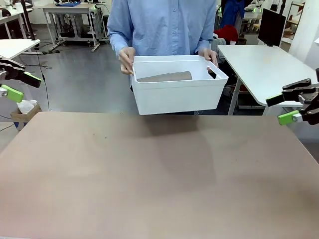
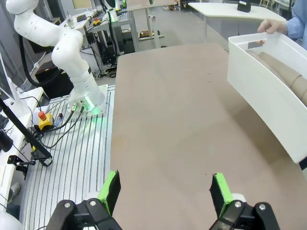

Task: Stack the cups and store them in the basket.
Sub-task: Place the stack of Reusable plastic cups into the Pantry Basket.

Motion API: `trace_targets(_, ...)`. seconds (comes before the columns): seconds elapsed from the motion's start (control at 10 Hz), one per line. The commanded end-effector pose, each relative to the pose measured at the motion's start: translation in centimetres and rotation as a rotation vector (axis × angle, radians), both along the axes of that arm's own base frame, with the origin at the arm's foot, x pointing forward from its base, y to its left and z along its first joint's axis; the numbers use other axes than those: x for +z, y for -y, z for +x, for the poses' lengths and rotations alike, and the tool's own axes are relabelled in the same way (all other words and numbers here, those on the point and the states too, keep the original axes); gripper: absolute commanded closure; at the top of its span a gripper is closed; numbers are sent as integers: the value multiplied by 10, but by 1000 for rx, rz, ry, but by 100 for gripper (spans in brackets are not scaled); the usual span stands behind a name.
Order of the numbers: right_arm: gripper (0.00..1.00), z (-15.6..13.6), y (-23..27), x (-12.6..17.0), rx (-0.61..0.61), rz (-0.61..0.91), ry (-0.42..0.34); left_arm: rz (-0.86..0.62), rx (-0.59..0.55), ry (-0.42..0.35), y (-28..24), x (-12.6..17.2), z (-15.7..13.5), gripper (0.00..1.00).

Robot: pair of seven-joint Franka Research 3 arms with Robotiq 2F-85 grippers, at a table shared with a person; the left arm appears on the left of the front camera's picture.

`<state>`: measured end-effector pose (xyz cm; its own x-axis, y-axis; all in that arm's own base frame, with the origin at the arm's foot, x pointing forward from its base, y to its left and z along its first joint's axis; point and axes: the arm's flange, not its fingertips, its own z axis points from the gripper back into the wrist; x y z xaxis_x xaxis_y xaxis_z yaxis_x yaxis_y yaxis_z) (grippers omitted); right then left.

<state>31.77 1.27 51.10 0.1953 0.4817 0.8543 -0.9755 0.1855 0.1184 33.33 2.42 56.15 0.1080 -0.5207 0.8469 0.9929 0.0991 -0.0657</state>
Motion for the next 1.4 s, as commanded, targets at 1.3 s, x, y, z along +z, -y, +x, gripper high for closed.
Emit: trace_targets(1.3,0,1,0,2,4,18,8,-13,-11,7,0,2,0,0)
